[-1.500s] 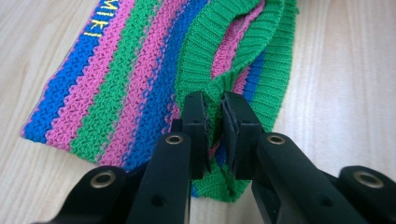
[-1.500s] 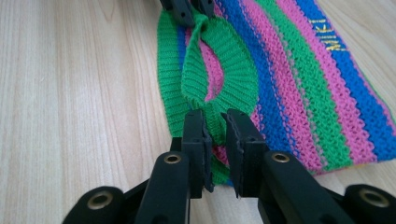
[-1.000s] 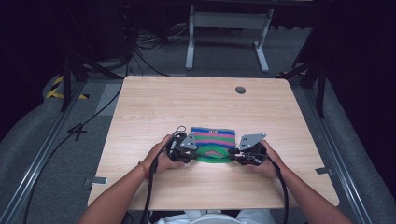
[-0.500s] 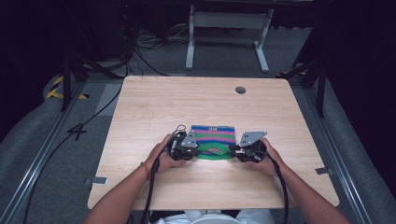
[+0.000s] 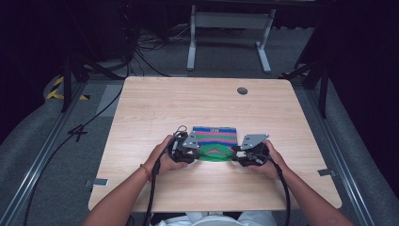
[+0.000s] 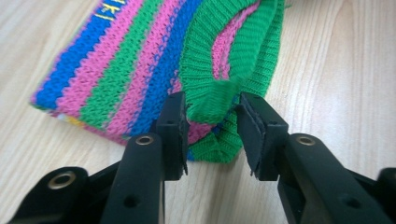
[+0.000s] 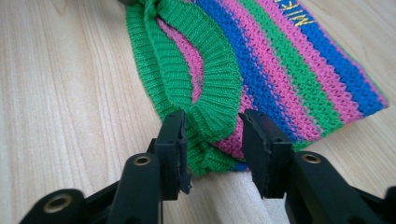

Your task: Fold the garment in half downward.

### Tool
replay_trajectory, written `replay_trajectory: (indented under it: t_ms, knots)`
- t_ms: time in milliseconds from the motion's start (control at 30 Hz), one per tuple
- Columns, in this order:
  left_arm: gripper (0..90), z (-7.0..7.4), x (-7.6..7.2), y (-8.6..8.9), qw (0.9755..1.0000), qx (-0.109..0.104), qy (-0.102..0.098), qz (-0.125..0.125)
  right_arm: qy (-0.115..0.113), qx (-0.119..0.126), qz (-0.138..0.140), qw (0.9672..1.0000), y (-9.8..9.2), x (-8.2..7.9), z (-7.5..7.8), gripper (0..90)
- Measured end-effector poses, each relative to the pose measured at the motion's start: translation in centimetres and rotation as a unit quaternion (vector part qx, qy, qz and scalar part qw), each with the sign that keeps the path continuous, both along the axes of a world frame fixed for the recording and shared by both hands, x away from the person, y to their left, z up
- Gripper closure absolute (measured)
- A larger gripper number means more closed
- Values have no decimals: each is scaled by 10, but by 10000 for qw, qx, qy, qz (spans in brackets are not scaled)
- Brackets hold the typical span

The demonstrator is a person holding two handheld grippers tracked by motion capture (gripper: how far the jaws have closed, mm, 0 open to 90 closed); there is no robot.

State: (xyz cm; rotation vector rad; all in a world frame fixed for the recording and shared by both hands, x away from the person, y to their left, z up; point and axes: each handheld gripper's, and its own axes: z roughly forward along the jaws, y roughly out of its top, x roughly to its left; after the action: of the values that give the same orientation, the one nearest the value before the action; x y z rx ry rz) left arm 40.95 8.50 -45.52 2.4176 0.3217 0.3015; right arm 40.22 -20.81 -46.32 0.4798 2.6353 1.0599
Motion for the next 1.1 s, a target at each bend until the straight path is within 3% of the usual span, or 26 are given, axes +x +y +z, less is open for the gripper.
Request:
replay_trajectory:
  t_ms: [233, 300, 467, 800, 867, 1100]
  knots:
    - [541, 7, -5, 10, 9997, 206, 53, 115, -80, -65, -114, 9999, -8, -6, 10, 536]
    - [500, 9, -8, 14, 9993, 321, -23, 179, -79, -78, -161, 9998, -13, -9, 14, 513]
    - [428, 17, -17, 30, 9987, 338, -111, 372, -140, -120, -287, 9994, -27, -14, 20, 489]
    - [313, 15, -29, 65, 9968, 418, -108, 673, -203, -170, -692, 9973, -63, -26, 23, 428]
    - [298, 14, -31, 72, 9956, 529, -131, 768, -237, -165, -793, 9964, -70, -28, 23, 416]
    - [244, 9, -39, 107, 9941, 324, -9, 1040, -268, -107, -1174, 9927, -104, -37, 21, 386]
